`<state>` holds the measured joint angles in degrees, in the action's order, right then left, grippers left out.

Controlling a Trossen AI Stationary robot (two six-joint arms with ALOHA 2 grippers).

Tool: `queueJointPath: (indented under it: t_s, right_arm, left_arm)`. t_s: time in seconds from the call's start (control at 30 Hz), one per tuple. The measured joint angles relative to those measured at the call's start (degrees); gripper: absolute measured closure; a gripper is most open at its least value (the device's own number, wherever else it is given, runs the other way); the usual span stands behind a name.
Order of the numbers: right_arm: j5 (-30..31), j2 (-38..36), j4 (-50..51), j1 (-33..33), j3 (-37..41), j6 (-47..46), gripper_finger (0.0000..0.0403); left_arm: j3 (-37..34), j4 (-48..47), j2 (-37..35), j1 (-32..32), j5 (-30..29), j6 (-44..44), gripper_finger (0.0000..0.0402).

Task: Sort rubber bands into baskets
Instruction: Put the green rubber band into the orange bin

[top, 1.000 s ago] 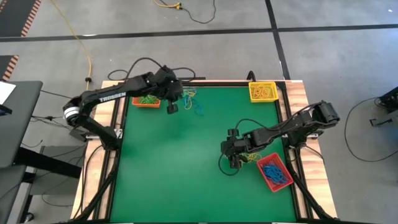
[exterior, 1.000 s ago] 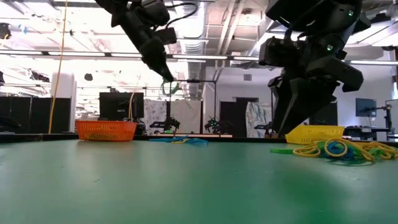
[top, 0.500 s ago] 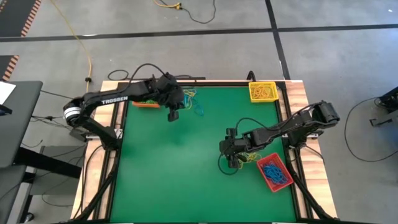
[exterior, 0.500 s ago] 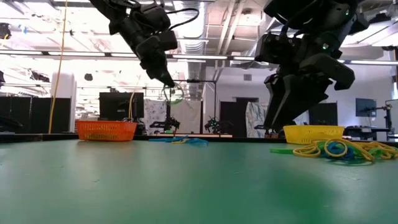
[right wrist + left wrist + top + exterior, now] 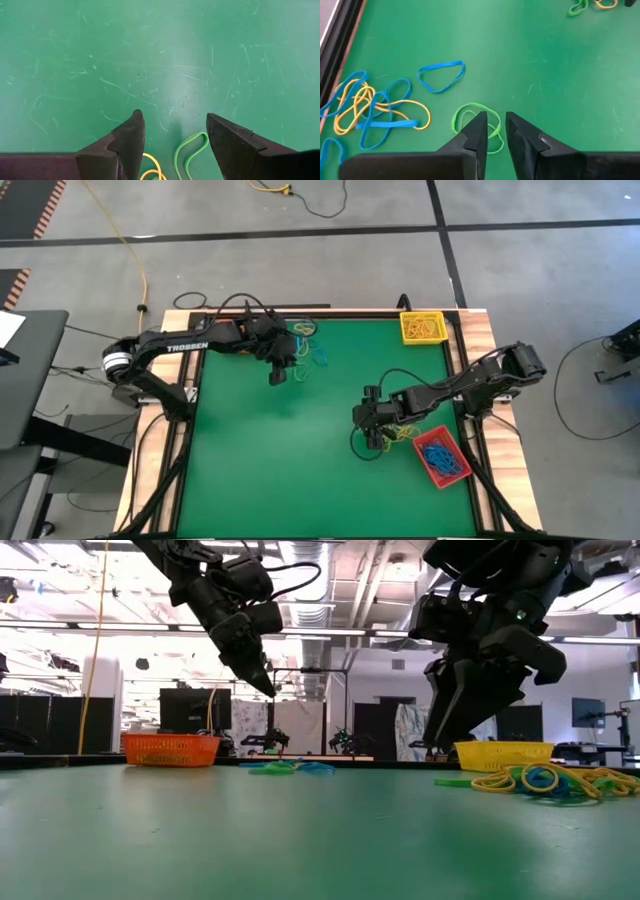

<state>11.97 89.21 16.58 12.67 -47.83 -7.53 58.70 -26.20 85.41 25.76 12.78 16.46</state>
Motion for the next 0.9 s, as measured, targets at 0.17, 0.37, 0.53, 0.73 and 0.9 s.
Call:
queueJointPath:
  t_s: [0.17, 0.37, 0.53, 0.73, 0.9]
  right_arm:
    - [0.0, 0.0, -0.3, -0.1, 0.0, 0.0, 0.0164]
    - [0.0, 0.0, -1.3, -0.1, 0.0, 0.0, 0.0164]
    - [0.0, 0.0, -2.3, -0.1, 0.0, 0.0, 0.0164]
    - [0.0, 0.0, -1.9, 0.2, 0.0, -0.1, 0.0164]
    - [0.0, 0.0, -1.9, 0.2, 0.0, 0.0, 0.0164]
  left_arm:
    - [0.0, -0.2, 0.0, 0.0, -0.1, -0.6, 0.0381]
    - [0.0, -1.9, 4.4, -2.4, -1.2, 1.2, 0.037]
    - [0.0, -0.3, 13.1, -5.7, -6.1, 5.6, 0.0331]
    - [0.0, 4.5, 17.9, -7.4, -11.5, 7.2, 0.029]
    - [0.0, 6.3, 17.8, -7.4, -11.7, 7.5, 0.0287]
